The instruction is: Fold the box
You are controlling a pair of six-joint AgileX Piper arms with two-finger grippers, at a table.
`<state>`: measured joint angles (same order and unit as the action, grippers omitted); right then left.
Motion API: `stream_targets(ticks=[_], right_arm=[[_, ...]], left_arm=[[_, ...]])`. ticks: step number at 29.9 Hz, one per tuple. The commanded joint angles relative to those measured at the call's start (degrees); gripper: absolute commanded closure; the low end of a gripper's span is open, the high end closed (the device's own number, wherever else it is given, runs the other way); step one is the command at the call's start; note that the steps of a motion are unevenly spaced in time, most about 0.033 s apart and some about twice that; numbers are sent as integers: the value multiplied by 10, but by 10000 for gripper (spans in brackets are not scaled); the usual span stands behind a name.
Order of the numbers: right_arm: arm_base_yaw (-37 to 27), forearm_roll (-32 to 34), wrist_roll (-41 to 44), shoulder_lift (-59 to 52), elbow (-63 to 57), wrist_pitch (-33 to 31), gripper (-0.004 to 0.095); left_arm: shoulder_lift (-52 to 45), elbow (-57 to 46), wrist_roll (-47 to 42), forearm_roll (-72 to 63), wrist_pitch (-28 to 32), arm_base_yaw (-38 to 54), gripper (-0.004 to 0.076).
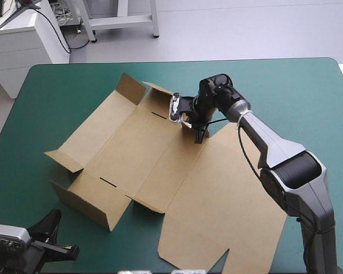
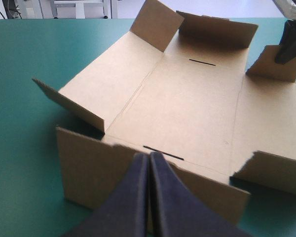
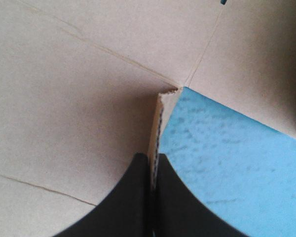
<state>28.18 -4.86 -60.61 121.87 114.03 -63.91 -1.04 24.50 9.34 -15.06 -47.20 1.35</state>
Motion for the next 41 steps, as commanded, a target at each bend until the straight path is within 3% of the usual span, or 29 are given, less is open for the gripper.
stream_targets(ticks=[1, 6, 11, 19, 22, 26, 28, 31, 33, 36, 38, 41], right_arm=[[13, 9, -76, -27, 18, 42, 927], [21, -14, -115, -22, 18, 92, 927], [32, -42, -179, -21, 18, 95, 927], [36, -84, -173, -21, 18, 101, 898], [36, -88, -173, -21, 18, 105, 778], [36, -105, -148, -24, 21, 122, 466], [36, -108, -89, -26, 31, 129, 285], [36, -80, 21, -26, 60, 123, 138], [36, -49, 83, -29, 82, 108, 143], [35, -7, 214, -35, 111, 95, 234], [34, 31, 297, -39, 124, 79, 379], [31, 85, 363, -41, 133, 30, 693]], left_arm=[[-3, 13, 1, -12, 45, -3, 732], [-3, 13, 1, -12, 45, -3, 732], [-3, 13, 1, -12, 45, -3, 732], [-3, 13, 1, -12, 45, -3, 732], [-3, 13, 1, -12, 45, -3, 732], [-3, 13, 1, -12, 45, -3, 732], [-3, 13, 1, -12, 45, -3, 732], [-3, 13, 1, -12, 45, -3, 732], [-3, 13, 1, -12, 45, -3, 732], [-3, 13, 1, -12, 45, -3, 732], [-3, 13, 1, -12, 45, -3, 732], [-3, 13, 1, -9, 45, -3, 732]])
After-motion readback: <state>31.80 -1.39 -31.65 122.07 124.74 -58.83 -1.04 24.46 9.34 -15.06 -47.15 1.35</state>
